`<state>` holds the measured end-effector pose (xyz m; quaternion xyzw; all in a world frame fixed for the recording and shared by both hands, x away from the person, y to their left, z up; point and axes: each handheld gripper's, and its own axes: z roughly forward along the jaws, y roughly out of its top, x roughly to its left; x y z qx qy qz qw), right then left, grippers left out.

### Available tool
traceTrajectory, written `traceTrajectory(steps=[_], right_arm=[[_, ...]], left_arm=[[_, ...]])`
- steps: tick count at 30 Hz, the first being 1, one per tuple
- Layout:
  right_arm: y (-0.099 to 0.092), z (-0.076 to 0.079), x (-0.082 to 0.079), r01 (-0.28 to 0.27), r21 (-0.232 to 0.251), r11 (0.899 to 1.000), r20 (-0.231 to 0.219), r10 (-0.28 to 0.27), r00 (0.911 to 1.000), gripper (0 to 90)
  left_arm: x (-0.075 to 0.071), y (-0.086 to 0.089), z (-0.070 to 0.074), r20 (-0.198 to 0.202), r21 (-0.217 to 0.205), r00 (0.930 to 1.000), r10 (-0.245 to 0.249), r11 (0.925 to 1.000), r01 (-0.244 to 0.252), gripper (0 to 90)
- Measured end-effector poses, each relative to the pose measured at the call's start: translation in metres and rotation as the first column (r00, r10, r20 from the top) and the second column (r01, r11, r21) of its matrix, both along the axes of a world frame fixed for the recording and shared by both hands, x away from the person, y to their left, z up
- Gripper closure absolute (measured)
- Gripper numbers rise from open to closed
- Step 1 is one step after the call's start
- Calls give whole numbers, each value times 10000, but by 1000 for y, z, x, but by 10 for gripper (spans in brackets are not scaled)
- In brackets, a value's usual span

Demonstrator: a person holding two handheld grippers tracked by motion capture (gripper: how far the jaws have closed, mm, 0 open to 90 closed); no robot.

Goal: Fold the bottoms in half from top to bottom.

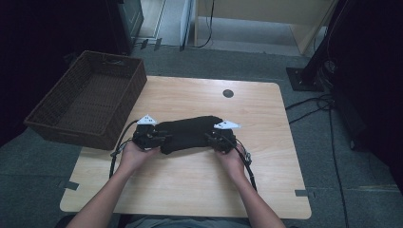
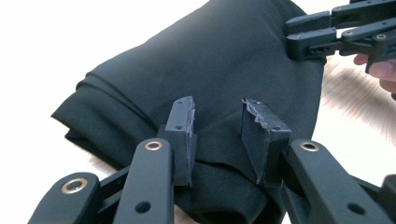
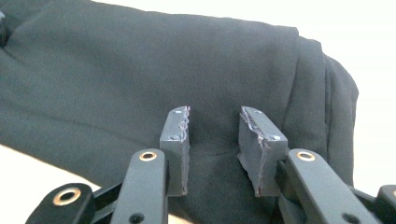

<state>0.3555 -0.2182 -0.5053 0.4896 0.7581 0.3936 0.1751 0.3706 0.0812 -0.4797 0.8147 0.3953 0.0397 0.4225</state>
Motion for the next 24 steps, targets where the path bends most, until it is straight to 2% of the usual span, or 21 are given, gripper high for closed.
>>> traceTrajectory(steps=[5, 8, 12, 17, 21, 24], right_arm=[[-6, -3, -7, -153, -48, 9999, 45, 153, 9999, 635], [-6, -4, -10, -184, -54, 9998, 59, 184, 9998, 636], [-7, -5, -12, -264, -108, 9996, 56, 265, 9996, 636], [-10, -9, -18, -380, -127, 9992, 255, 383, 9989, 651], [-11, -8, -20, -530, -558, 9970, 350, 550, 9979, 680], [-11, -9, -21, -458, -475, 9978, 385, 477, 9981, 679]], left_arm=[[0, 0, -2, 88, 23, 10000, 10, 10000, -10, 638], [1, -1, -4, 164, -11, 9997, 198, 9998, -198, 640], [1, -5, -5, 507, 145, 9983, 300, 9994, -308, 646], [3, -5, -7, 432, -106, 9983, 382, 9992, -377, 654], [5, -5, -8, 449, -174, 9984, 356, 9992, -349, 657], [5, -5, -8, 439, -256, 9983, 378, 9990, -367, 656]])
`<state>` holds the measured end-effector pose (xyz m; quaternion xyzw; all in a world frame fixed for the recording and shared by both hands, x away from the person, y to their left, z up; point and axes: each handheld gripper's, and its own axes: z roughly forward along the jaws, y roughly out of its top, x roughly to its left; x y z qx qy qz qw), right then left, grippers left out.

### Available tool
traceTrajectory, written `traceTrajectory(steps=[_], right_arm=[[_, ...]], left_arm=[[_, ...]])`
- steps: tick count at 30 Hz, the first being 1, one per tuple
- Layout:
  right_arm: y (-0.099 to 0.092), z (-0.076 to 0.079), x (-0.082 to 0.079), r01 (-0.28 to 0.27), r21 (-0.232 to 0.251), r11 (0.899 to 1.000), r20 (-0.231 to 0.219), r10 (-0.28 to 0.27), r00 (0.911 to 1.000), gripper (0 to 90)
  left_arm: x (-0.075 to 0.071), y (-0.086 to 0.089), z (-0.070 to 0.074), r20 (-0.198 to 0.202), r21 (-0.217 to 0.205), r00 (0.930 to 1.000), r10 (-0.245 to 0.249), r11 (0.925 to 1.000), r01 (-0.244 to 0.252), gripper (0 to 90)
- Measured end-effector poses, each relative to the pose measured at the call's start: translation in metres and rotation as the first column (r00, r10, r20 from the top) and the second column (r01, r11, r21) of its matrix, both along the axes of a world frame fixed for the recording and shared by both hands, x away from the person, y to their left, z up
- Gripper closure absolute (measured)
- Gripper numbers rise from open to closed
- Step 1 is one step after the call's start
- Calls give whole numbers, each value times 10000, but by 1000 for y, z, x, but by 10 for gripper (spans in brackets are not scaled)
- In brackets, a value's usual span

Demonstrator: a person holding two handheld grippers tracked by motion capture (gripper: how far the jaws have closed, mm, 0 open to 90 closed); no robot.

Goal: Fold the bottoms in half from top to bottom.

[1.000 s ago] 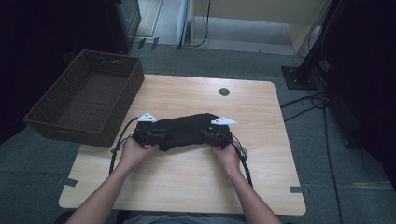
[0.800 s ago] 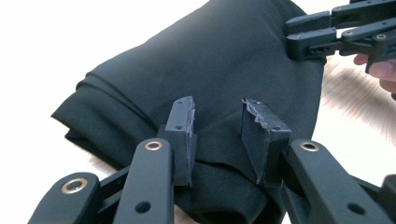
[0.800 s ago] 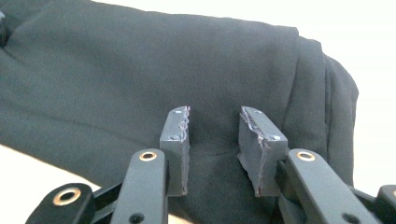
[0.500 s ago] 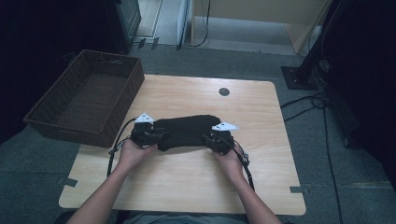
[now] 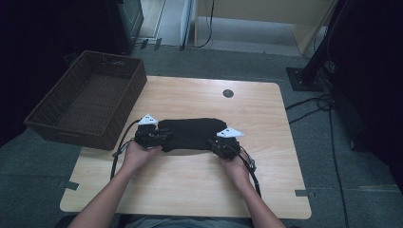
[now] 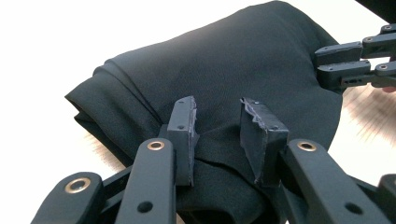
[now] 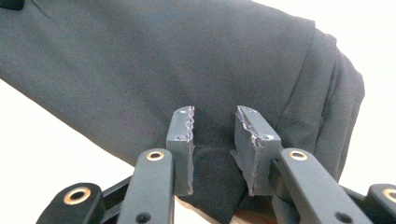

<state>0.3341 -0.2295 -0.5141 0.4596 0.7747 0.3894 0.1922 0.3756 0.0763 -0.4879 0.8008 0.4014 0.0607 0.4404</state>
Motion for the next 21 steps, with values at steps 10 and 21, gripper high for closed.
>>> traceTrajectory(steps=[10, 21], right_arm=[[-5, 9, 0, 311, 767, 9966, -314, -288, 9991, 640], [9, 27, 3, 210, 1376, 9903, 57, -220, 9997, 590]], left_arm=[[8, 4, 25, -257, -199, 9988, -425, 9989, 420, 540], [40, 2, 23, -196, 192, 9990, -390, 9990, 394, 511]])
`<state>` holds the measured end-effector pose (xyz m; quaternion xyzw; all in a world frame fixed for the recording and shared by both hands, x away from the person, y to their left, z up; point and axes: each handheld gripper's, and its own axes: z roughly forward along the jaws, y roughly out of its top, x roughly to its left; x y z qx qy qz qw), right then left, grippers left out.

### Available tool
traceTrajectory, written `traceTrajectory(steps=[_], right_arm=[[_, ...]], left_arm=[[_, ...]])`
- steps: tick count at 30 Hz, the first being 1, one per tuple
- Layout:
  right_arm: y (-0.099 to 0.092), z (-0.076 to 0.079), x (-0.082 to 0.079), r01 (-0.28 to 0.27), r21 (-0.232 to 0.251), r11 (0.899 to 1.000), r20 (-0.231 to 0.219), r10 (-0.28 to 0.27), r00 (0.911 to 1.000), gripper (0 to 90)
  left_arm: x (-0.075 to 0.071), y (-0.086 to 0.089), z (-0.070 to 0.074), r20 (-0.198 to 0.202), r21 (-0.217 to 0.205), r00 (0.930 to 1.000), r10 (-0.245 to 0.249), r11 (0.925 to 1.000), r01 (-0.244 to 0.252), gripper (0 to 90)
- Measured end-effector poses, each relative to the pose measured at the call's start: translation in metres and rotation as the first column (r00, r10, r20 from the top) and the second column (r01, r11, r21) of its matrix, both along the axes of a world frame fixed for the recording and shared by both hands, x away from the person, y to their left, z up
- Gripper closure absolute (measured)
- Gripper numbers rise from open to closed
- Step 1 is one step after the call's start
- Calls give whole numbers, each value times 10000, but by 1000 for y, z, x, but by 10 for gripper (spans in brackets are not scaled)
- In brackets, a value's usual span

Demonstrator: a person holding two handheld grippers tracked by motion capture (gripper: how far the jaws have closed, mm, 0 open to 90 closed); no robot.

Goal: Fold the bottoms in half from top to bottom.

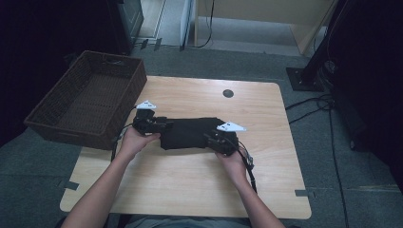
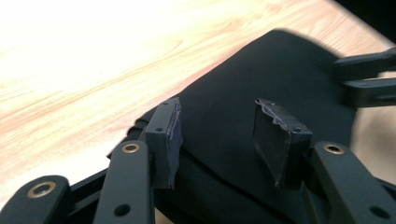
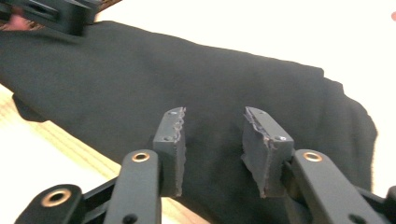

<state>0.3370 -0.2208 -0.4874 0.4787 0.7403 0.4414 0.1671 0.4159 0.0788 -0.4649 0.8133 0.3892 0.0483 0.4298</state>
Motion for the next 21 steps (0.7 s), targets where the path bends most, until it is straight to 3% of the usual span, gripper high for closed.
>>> traceTrajectory(steps=[4, 9, 21], right_arm=[[5, -6, 0, -114, -48, 9999, -203, 113, 9997, 537], [-2, -19, 0, -50, -86, 10000, -520, 45, 9986, 510], [-22, -19, -5, 256, -28, 9997, -770, -257, 9967, 560]], left_arm=[[2, -3, -11, -214, 4, 9996, -157, 9999, 157, 517], [-14, -4, -18, -132, -129, 9996, -262, 9996, 260, 531], [-47, -15, -15, -375, 38, 9964, -757, 9971, 759, 535]])
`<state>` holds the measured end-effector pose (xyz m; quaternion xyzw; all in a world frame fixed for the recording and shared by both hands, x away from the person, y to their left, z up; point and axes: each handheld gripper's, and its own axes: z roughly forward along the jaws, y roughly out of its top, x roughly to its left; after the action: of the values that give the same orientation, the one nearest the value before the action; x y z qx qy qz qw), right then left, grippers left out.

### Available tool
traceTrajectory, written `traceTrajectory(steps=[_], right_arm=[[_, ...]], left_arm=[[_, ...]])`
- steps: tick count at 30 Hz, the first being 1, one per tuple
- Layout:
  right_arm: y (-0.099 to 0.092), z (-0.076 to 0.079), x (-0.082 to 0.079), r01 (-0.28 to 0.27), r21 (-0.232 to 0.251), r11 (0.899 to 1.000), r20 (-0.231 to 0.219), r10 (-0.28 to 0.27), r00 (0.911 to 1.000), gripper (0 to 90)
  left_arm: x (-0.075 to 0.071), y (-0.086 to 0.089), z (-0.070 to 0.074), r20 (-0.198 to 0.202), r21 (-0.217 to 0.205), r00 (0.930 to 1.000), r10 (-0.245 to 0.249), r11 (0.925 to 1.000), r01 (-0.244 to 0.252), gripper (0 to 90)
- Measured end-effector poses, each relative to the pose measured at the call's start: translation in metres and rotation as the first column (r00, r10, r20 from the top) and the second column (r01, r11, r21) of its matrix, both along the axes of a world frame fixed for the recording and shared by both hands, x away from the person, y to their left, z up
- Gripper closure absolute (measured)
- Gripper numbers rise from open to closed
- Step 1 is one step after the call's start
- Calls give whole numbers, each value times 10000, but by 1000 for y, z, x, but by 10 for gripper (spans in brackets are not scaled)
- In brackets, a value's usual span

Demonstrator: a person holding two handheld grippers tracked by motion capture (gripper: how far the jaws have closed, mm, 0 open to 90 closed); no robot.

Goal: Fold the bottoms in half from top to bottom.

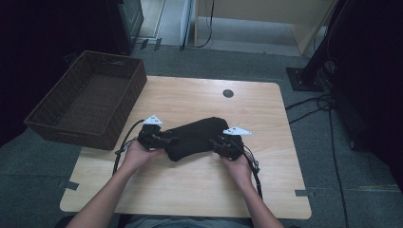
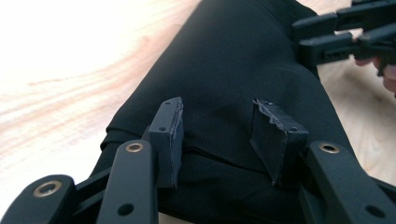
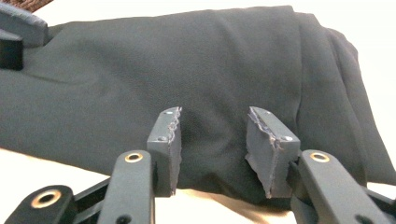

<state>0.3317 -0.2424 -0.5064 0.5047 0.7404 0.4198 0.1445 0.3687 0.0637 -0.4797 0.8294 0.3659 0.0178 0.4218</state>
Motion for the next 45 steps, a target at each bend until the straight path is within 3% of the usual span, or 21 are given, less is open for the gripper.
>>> traceTrajectory(steps=[6, 15, 20, 23, 27, 30, 32, 36, 45], right_arm=[[-4, 2, -4, 45, -79, 10000, -35, -45, 10000, 581], [-12, 3, -5, -61, -78, 10000, -212, 59, 9998, 607], [-15, 7, -4, -81, -94, 9999, -210, 79, 9997, 629], [-14, 14, -4, -50, -16, 10000, 121, 50, 9999, 645], [-5, 23, -5, -168, 221, 9996, 571, 156, 9982, 644], [5, 25, -5, -429, 333, 9985, 706, 404, 9967, 625], [12, 23, -4, -586, 445, 9973, 635, 557, 9964, 616], [20, 14, -2, -777, 146, 9969, 412, 771, 9962, 589], [14, 9, -4, -869, 60, 9962, 197, 868, 9960, 587]], left_arm=[[-10, -4, 0, 8, -31, 10000, -86, 10000, 86, 534], [-30, -14, 3, -197, -127, 9976, -661, 9978, 658, 534], [-41, -19, 8, -108, -124, 9957, -919, 9957, 918, 519], [-40, -16, 15, 167, -171, 9964, -834, 9963, 837, 493], [-31, -4, 19, 345, -270, 9988, -355, 9990, 364, 481], [-23, 2, 11, 90, -245, 9999, -64, 9997, 66, 478], [-20, 1, 4, -111, -87, 9999, -59, 9999, 58, 476], [-19, -5, -4, -215, -54, 9997, -150, 9999, 149, 471], [-30, -14, -5, -370, -71, 9977, -561, 9984, 558, 476]])
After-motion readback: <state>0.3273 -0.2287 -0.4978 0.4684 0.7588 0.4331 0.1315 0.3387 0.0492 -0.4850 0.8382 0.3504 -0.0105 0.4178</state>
